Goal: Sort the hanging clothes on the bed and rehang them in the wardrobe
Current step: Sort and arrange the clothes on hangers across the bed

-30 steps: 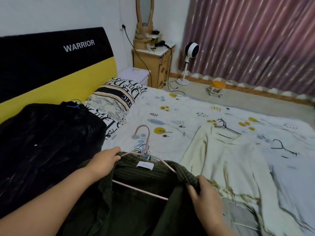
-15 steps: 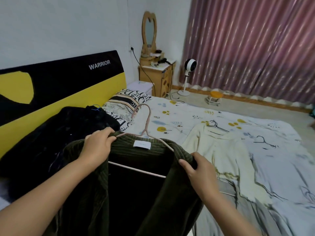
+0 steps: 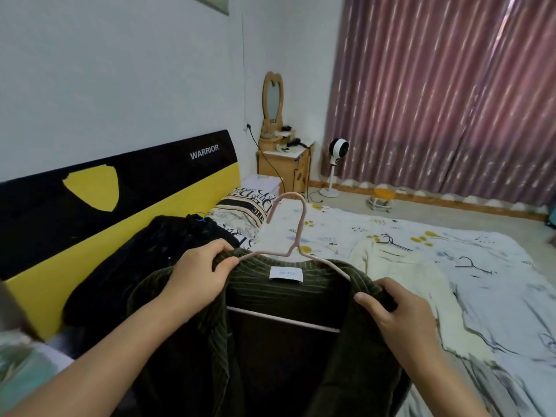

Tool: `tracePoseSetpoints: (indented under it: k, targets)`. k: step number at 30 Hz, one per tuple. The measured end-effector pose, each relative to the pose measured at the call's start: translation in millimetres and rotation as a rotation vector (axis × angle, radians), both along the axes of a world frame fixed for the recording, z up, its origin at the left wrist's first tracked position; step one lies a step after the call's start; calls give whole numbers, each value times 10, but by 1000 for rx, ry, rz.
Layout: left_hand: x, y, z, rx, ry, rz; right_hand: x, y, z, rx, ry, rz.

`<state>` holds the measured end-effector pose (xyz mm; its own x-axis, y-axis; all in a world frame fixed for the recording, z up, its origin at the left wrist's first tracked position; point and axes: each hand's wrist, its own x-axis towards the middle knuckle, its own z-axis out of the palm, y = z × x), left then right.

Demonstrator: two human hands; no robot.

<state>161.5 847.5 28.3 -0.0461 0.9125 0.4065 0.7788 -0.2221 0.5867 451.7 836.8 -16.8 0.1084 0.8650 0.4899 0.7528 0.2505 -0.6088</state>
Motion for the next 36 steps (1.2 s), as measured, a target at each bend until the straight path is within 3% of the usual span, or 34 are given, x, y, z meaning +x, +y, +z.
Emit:
tracePoseSetpoints:
  k: [4,14,22,30,36]
  targets:
    - [-193,-346,72,4,27,-111,-168,-436,23,75,1,-107]
    - [-6,-862,61,-24,10,-433,-125,-1590,47,233,233,-297]
    - [676,-1031,21,-142,4,-749,578,-2425,107,245,262,-486]
    - [1762,-1188,-248,-229,160,-867,1566,-2964,36,219,277,-653]
    - [2540,-1267,-467,-278,171,-891,2355,-3043,-98,141,252,-659]
